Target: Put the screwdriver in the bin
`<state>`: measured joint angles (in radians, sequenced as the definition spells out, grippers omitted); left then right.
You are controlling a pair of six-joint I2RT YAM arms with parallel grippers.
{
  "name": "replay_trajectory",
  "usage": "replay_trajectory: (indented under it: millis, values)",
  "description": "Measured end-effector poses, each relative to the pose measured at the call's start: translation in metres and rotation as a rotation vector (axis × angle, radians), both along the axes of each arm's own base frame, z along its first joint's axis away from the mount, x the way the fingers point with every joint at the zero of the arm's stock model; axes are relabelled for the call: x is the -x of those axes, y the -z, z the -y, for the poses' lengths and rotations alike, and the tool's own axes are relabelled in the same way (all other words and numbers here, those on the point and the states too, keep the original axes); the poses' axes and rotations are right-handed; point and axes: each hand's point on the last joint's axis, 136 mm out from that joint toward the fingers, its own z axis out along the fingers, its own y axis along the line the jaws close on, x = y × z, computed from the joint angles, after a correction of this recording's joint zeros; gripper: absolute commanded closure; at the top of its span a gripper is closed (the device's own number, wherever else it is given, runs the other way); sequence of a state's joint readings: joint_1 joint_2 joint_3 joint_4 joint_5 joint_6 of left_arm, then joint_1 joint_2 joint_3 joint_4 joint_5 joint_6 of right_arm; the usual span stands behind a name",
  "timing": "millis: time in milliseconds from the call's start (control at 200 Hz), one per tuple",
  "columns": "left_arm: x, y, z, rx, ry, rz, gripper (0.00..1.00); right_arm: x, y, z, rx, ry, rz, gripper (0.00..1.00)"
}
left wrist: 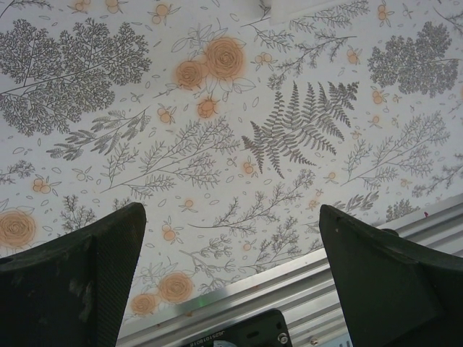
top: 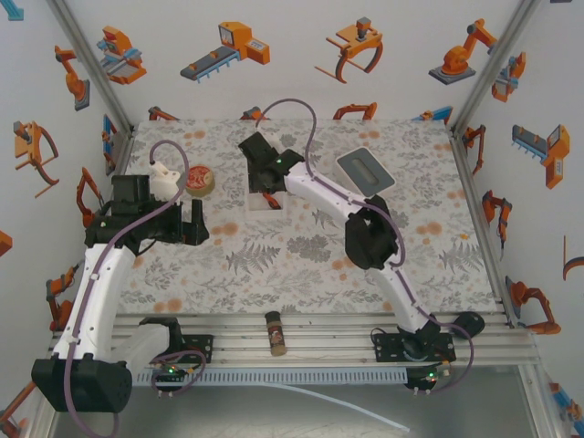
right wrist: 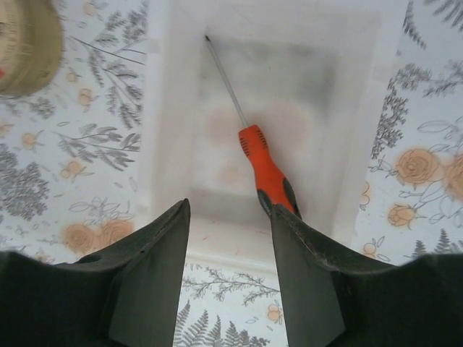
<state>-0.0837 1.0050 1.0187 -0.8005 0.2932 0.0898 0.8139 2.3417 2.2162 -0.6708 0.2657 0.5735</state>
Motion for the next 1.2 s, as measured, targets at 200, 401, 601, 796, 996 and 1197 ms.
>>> replay_trajectory:
  millis: [200, 401, 601, 796, 996, 1197]
  values:
    - [-0.003, 0.005, -0.007, -0.044, -0.013, -0.006, 0.03, 0.038, -0.106, 0.023, -0.071, -0.100, 0.257, 0.01]
    - [-0.010, 0.017, -0.011, -0.074, -0.030, -0.042, 0.03, 0.079, -0.174, 0.102, -0.112, -0.026, 0.490, 0.02]
    - [-0.031, 0.023, -0.025, -0.121, -0.126, -0.004, 0.03, 0.103, -0.139, 0.180, 0.036, 0.107, 0.515, 0.00]
    - [-0.049, 0.045, -0.051, -0.199, -0.273, 0.028, 0.03, 0.112, -0.087, 0.254, 0.225, 0.254, 0.463, 0.01]
    - [-0.063, 0.062, -0.077, -0.173, -0.416, 0.092, 0.03, 0.118, -0.056, 0.368, 0.281, 0.507, 0.431, 0.00]
    - [-0.079, 0.068, -0.084, -0.090, -0.470, 0.215, 0.03, 0.134, -0.022, 0.432, 0.362, 0.601, 0.449, 0.00]
